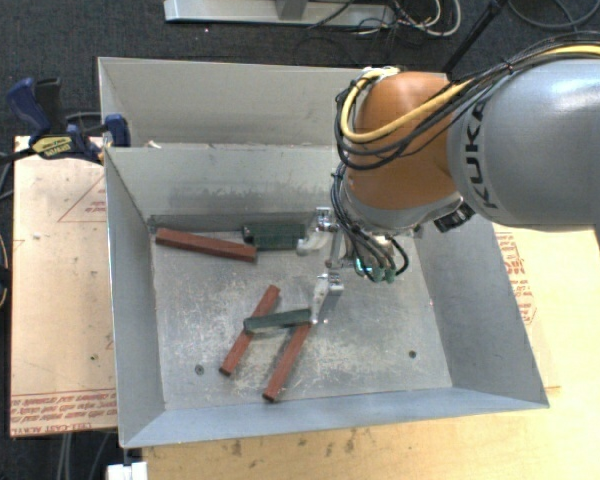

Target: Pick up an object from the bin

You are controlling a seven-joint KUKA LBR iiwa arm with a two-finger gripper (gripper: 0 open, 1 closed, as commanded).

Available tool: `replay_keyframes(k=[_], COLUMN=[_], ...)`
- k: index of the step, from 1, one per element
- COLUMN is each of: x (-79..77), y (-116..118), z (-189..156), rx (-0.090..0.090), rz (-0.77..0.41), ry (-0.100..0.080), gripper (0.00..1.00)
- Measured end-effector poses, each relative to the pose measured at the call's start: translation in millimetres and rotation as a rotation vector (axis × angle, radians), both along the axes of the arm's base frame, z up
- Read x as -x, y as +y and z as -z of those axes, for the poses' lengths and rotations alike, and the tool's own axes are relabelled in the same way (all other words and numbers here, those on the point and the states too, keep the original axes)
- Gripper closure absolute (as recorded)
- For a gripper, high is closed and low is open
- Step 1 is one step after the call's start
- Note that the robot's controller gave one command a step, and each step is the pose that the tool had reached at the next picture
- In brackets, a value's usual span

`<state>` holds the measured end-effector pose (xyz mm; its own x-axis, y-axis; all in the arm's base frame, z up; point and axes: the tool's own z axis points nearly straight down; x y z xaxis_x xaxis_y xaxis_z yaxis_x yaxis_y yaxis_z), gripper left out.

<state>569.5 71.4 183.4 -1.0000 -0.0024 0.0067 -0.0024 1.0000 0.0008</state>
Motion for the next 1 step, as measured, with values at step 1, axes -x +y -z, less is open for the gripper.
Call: replay_keyframes(k=[1], x=[-1.8], y=[-0.3], z=[-4.1], rx=[0.000], rz=[0.002], ry=[-0.008], gripper=[0.00])
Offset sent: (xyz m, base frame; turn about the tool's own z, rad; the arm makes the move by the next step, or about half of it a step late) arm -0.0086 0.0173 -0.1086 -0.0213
